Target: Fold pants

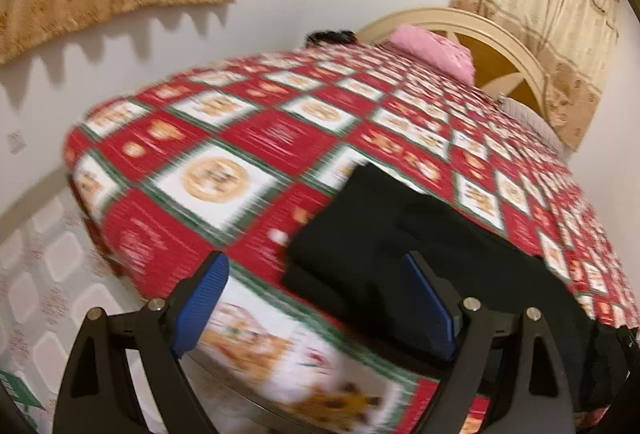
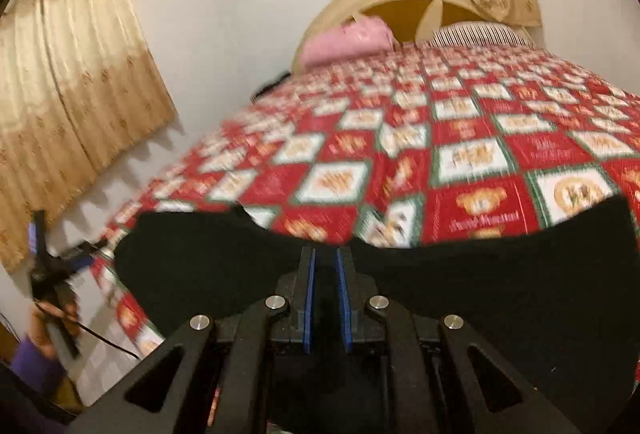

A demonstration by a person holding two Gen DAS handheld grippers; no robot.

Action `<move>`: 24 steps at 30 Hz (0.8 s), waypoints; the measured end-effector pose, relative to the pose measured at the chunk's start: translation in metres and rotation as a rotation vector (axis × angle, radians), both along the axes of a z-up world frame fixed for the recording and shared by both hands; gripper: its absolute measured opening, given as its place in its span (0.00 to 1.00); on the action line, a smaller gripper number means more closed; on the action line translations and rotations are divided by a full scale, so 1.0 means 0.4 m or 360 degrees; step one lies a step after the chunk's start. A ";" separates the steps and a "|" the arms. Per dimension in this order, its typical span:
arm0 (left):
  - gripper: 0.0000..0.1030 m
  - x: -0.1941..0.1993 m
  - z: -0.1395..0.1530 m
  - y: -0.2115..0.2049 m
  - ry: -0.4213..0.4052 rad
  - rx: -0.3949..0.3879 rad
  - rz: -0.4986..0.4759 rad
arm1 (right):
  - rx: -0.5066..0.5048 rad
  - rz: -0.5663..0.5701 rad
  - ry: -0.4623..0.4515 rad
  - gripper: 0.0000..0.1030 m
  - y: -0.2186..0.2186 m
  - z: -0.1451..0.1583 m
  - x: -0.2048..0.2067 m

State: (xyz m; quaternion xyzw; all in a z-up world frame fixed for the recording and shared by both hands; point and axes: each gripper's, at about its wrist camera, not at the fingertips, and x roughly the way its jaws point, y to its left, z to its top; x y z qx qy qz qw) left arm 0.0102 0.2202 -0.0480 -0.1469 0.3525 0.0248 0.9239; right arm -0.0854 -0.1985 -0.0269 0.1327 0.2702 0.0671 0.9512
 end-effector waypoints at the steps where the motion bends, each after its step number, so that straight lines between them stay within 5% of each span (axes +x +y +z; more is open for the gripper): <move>1: 0.88 0.009 -0.008 -0.011 0.0024 -0.0039 -0.0014 | -0.0049 0.0006 -0.0044 0.11 0.017 0.016 -0.011; 4: 0.87 0.037 -0.034 -0.034 0.0063 -0.0129 -0.0003 | -0.0213 0.0010 -0.0112 0.11 0.060 0.040 -0.035; 8: 0.82 0.053 -0.049 -0.056 0.0095 -0.0076 0.0104 | -0.0379 -0.0159 -0.0124 0.11 0.060 0.050 -0.065; 9: 0.79 0.052 -0.048 -0.056 0.0099 -0.0065 0.0116 | -0.0366 -0.0205 -0.0122 0.11 0.045 0.050 -0.074; 11: 0.47 0.049 -0.047 -0.049 0.0090 -0.0068 0.0135 | -0.0269 -0.0311 -0.0102 0.11 -0.006 0.047 -0.094; 14: 0.30 0.045 -0.055 -0.020 0.0078 -0.0210 0.0126 | -0.0130 -0.0463 -0.0049 0.11 -0.083 0.037 -0.116; 20: 0.21 0.033 -0.033 -0.051 0.0017 -0.0160 0.0077 | 0.0061 -0.0585 0.0005 0.11 -0.162 0.017 -0.124; 24: 0.21 0.016 0.020 -0.069 -0.0099 -0.0165 0.0001 | 0.0028 -0.0557 -0.0003 0.11 -0.152 0.018 -0.125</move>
